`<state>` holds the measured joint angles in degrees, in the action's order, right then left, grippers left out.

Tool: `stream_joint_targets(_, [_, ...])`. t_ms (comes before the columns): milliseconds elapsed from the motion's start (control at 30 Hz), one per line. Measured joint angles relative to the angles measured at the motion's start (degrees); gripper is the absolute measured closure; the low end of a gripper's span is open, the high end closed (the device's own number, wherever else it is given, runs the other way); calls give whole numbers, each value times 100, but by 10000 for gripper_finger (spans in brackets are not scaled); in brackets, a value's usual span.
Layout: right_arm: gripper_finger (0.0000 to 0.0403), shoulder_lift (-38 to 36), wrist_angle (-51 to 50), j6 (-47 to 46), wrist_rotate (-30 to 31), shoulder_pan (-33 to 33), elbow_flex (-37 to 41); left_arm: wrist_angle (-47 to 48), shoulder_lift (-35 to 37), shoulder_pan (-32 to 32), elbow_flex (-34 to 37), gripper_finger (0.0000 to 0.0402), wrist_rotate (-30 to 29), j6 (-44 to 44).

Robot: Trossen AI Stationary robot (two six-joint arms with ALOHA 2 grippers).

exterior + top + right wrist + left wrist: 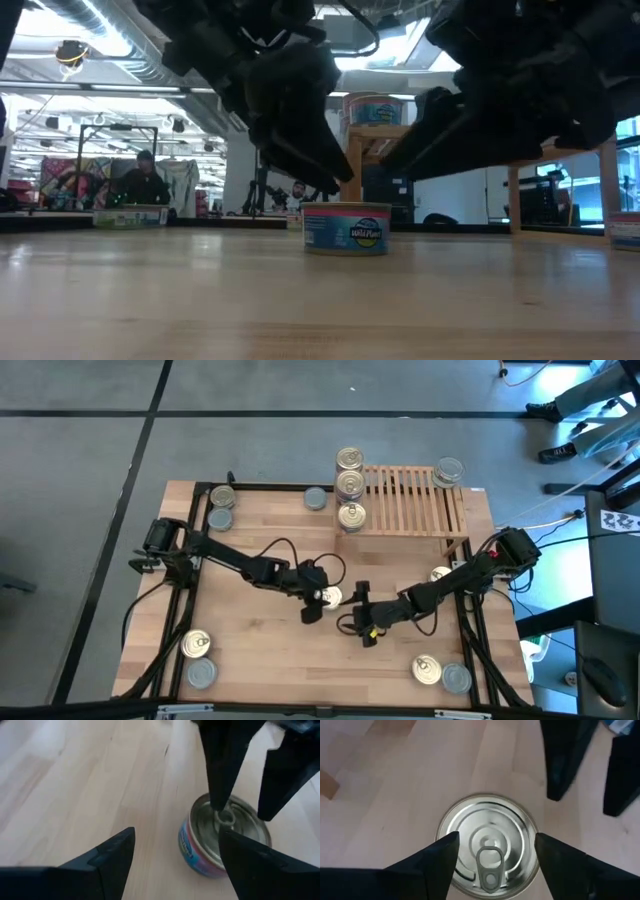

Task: Stack canned seafood by type on shelf
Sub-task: Stack the blue-pink tuna can on top of the blue-pink tuna can on the shelf

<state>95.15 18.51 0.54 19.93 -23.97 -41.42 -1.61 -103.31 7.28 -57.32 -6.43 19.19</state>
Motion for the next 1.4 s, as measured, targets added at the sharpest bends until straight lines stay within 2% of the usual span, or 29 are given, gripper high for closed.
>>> stream_joint_targets(200, [123, 0, -159, 367, 2, 0, -69, -61, -62, 80, -3, 148, -342, -1026])
stream_joint_targets(400, [123, 44, -119, 1131, 20, 0, -71, -541, -150, -29, 330, 149, -373, -1782])
stream_joint_targets(567, [123, 267, 7, 1819, 116, 0, -71, -810, -124, -200, 616, 149, -327, -1600])
stream_joint_targets(867, [123, 455, 285, 3078, 777, 9, -71, -2227, -122, -341, 1366, 149, -31, -909])
stream_joint_targets(1100, [123, 532, 240, 3324, 607, 154, -67, -2634, -120, -505, 1728, 149, 32, -376])
stream_joint_targets(1400, [123, 544, 266, 3761, 672, 463, -69, -2944, -149, -543, 1790, 149, 12, -150])
